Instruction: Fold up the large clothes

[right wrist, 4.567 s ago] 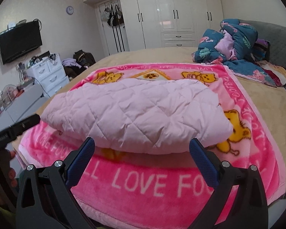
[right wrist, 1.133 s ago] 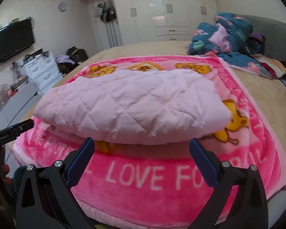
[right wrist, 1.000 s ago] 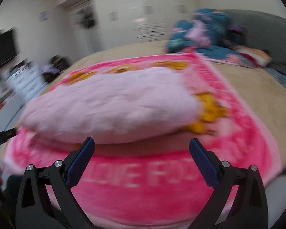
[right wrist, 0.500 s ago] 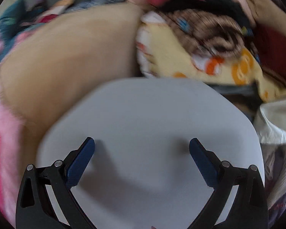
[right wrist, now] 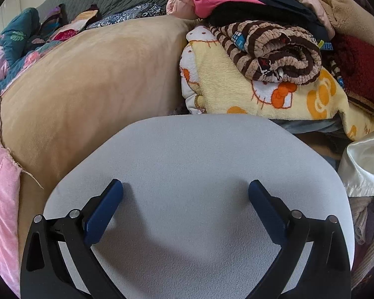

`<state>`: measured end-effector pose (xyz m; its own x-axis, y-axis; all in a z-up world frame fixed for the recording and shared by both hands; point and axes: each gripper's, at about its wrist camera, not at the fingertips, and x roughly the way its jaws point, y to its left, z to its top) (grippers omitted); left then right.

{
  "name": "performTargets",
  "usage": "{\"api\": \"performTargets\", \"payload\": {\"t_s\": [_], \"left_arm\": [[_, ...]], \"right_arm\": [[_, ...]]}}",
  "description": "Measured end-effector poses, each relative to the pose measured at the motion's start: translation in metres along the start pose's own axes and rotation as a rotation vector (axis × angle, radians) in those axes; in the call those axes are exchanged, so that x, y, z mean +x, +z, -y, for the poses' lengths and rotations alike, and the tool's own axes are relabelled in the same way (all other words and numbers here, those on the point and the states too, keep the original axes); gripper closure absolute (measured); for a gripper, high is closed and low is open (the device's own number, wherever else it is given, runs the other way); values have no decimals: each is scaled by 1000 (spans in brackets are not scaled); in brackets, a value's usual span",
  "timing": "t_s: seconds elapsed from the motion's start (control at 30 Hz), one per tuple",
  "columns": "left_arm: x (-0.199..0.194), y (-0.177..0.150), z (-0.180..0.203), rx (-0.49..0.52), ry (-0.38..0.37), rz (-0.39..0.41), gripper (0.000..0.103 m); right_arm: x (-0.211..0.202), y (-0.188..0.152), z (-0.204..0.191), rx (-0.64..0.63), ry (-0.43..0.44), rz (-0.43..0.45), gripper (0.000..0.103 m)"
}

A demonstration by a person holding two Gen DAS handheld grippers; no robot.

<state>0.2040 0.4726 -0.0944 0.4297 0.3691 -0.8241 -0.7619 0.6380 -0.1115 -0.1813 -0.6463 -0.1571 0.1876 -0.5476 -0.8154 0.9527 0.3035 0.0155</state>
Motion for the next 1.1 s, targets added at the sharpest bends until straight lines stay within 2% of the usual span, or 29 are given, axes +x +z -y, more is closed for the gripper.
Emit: {"api": "performTargets", "payload": {"t_s": [0.1,0.43,1.1], "left_arm": [[-3,-2,-7,14,19,0,8],[1,-7,10,12,17,0,9],[5,-5,13,12,17,-1,9]], "right_arm": [[0,0,0,1,1,0,4],[2,0,0,1,1,1,4],[2,0,0,2,2,1,4]]}}
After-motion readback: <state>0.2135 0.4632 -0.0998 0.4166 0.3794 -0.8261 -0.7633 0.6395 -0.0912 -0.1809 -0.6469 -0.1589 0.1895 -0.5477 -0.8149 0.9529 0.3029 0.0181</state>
